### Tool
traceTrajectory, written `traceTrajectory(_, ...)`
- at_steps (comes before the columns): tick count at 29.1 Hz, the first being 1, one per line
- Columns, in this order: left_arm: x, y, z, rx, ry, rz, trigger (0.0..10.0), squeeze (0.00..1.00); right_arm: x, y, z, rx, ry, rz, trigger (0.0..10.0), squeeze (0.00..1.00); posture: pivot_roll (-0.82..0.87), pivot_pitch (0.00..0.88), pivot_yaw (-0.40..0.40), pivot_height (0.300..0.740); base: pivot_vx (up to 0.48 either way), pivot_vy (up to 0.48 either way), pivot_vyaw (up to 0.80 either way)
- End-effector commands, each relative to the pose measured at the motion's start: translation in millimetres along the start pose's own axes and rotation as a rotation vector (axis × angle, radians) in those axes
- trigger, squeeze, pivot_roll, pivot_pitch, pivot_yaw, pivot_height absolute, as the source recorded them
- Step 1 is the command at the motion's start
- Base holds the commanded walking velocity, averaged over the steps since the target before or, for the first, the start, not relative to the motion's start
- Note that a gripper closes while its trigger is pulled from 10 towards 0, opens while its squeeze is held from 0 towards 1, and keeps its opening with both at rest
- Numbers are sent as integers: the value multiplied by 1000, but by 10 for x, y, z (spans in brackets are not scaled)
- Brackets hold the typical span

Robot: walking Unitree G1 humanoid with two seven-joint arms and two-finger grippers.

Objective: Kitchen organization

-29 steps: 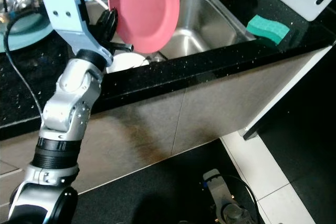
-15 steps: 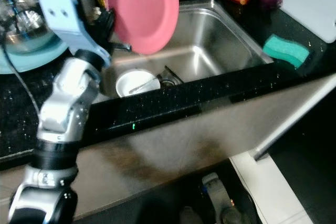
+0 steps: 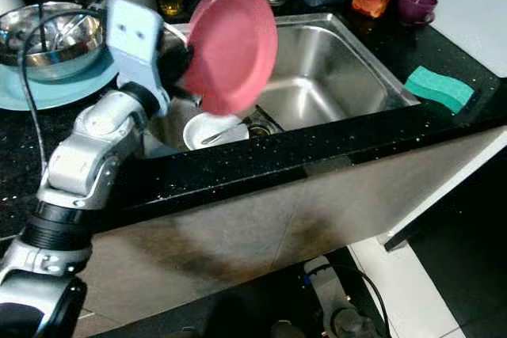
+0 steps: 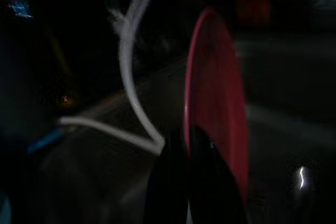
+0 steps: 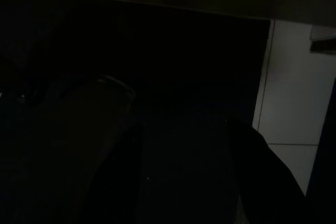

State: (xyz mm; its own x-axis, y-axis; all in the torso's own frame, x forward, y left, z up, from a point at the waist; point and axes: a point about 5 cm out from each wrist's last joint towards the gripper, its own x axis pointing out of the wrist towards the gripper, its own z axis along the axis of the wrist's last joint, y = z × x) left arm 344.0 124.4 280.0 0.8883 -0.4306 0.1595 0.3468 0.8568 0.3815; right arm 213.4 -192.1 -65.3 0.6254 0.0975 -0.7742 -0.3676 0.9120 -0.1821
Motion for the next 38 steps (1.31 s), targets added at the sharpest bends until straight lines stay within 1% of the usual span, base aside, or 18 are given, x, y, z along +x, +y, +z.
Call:
traceTrajectory(1, -17, -39, -102, 59, 60, -46, 10000, 0, -22, -4, -106, 3, 38, -5, 10000, 0, 20, 148, -45, 740, 0, 0, 0)
traceTrajectory(3, -39, -39, -154, 76, 95, -72, 10000, 0, -23, -5, -107, 1, 38, -5, 10000, 0, 20, 150, -45, 740, 0, 0, 0)
traceTrajectory(7, -49, -84, -172, 82, 99, -97, 10000, 0, -23, -4, -107, 2, 38, -5, 10000, 0, 18, 151, -45, 740, 0, 0, 0)
traceTrajectory(8, -53, -101, -172, 79, 97, -106, 10000, 973, -23, -3, -107, 1, 38, -5, 10000, 0, 18, 151, -45, 740, 0, 0, 0)
traceTrajectory(9, -57, -124, -158, 76, 93, -112, 10000, 1000, -23, -3, -107, 1, 38, -6, 10000, 0, 18, 151, -45, 740, 0, 0, 0)
traceTrajectory(12, -45, -98, -80, 68, 53, -78, 10000, 1000, -23, -4, -106, 2, 38, -6, 10000, 0, 18, 151, -46, 740, 0, 0, 0)
traceTrajectory(13, -42, -86, -30, 35, 20, -70, 10000, 741, -22, -4, -105, 3, 38, -6, 10000, 0, 18, 151, -46, 740, 0, 0, 0)
traceTrajectory(15, -41, -79, 3, 11, -3, -67, 10000, 741, -22, -3, -105, 3, 37, -6, 10000, 0, 18, 151, -46, 740, 0, 0, 0)
traceTrajectory(16, -57, -78, 190, -167, -142, -88, 10000, 0, -22, -3, -104, 5, 37, -6, 10000, 0, 18, 150, -45, 740, 0, 0, 0)
traceTrajectory(18, -117, -94, 376, -345, -288, -158, 10000, 0, -21, -2, -101, 7, 36, -6, 10000, 0, 20, 149, -44, 740, 0, 0, 0)
traceTrajectory(19, -117, -94, 376, -345, -288, -158, 10000, 0, -21, -2, -101, 7, 36, -6, 10000, 0, 20, 149, -44, 740, 0, 0, 0)
traceTrajectory(20, -204, -149, 502, -473, -390, -268, 10000, 0, -21, -1, -99, 9, 34, -5, 10000, 0, 23, 148, -44, 740, 0, 0, 0)
traceTrajectory(22, -297, -215, 577, -564, -463, -379, 10000, 0, -20, 0, -97, 11, 33, -4, 10000, 0, 23, 148, -43, 740, 0, 0, 0)
traceTrajectory(25, -432, -316, 617, -642, -514, -533, 10000, 0, -20, 2, -96, 12, 32, -3, 10000, 0, 23, 148, -43, 740, 0, 0, 0)
traceTrajectory(27, -483, -355, 616, -678, -533, -587, 10000, 0, -20, 2, -94, 15, 31, -2, 10000, 0, 26, 146, -44, 740, 0, 0, 0)
traceTrajectory(31, -500, -370, 535, -704, -496, -576, 10000, 0, -19, 0, -92, 15, 30, -2, 10000, 0, 26, 146, -44, 740, 0, 0, 0)
traceTrajectory(34, -692, -460, 420, -808, -503, -678, 10000, 0, -19, -9, -88, 13, 29, -6, 10000, 0, 28, 143, -46, 740, 0, 0, 0)
traceTrajectory(38, -749, -486, 320, -838, -453, -672, 10000, 0, -19, -16, -82, 9, 29, -7, 10000, 0, 33, 137, -49, 740, -134, 0, 0)
